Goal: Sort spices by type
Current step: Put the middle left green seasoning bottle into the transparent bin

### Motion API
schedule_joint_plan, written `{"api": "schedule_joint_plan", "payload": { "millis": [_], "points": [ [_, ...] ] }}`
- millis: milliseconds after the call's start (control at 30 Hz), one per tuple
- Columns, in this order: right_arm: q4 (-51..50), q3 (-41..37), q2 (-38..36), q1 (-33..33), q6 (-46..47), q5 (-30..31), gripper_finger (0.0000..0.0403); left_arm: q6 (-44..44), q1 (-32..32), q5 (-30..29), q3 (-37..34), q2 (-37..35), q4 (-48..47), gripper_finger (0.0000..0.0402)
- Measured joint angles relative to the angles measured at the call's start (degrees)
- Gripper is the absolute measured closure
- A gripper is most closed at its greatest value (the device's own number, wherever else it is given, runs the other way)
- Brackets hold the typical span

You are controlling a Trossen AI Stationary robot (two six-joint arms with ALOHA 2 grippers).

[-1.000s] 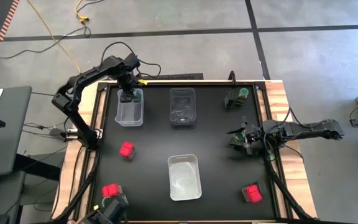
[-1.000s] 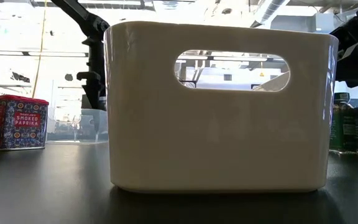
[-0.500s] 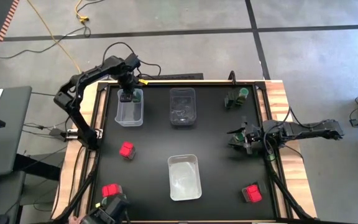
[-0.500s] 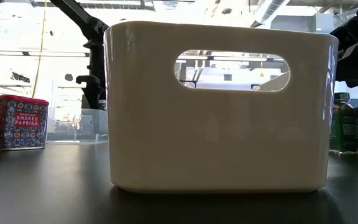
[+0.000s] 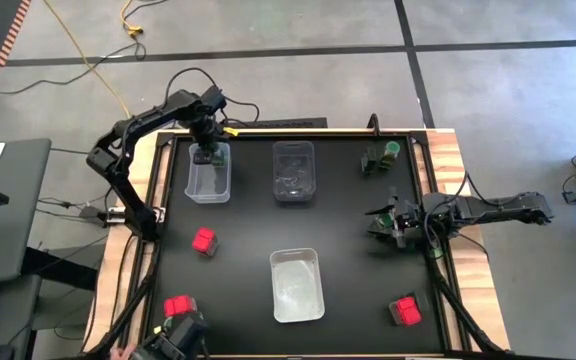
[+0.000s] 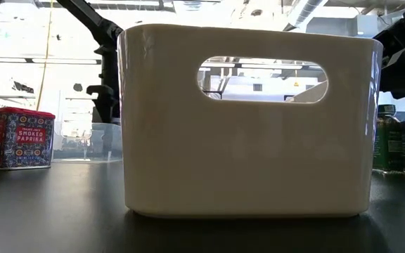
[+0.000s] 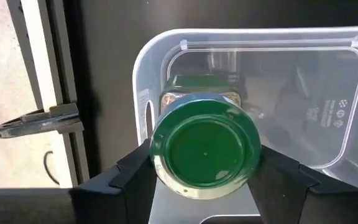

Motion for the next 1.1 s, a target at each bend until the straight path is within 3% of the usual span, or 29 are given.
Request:
{"api": "schedule_joint_plan", "payload": {
  "millis": [1100],
  "points": [
    [0.0, 0.02, -0.02, 0.0, 0.0, -0.02, 0.0126, -2.32, 0.0, 0.0, -0.02, -0.02, 1.33, 0.018]
  ]
}}
